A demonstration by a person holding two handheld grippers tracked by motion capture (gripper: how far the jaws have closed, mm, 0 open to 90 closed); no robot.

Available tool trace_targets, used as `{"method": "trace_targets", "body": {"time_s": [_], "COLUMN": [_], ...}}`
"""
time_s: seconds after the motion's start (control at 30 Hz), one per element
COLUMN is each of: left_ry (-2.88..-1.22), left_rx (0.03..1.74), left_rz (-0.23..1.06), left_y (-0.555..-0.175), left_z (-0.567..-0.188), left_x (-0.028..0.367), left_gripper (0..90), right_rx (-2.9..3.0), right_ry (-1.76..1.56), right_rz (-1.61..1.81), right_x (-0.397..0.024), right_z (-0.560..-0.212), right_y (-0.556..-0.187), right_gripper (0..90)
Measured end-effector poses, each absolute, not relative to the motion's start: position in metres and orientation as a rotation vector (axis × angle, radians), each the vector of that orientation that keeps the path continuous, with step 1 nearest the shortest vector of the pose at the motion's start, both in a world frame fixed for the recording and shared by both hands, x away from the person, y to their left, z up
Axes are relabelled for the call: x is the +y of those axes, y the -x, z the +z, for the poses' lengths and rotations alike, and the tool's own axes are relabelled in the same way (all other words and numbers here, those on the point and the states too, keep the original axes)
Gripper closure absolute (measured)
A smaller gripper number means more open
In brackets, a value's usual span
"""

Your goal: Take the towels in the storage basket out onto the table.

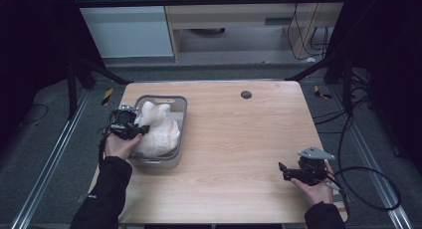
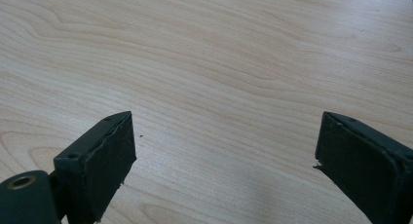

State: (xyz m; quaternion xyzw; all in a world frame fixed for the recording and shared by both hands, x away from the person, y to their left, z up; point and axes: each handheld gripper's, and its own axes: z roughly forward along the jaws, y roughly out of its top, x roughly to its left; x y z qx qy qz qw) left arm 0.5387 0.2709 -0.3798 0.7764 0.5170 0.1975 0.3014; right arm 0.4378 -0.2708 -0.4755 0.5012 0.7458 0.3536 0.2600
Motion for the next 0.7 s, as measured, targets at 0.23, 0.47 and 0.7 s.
{"method": "trace_targets", "body": {"time_s": [0.23,0.47,0.7], "left_ry": [-2.026,-2.015,-2.007], "left_rx": [1.341,1.306,1.263], "left_rz": [0.549,0.570,0.588], "left_y": [-0.535,-0.530,-0.522], "left_z": [-0.361,-0.340,-0.316], "left_x": [0.272,0.272,0.273], "left_gripper": [72.4,72.4,72.4], "right_rx": [2.021,2.020,2.020], "right_ry": [-1.361,-1.354,-1.350], "right_rz": [0.962,0.961,0.963], "right_x": [-0.270,-0.271,-0.271], "right_z": [-0.476,-0.475,-0.476], "right_y": [-0.438,-0.438,-0.438], "right_gripper": [7.6,7.6,7.7]}}
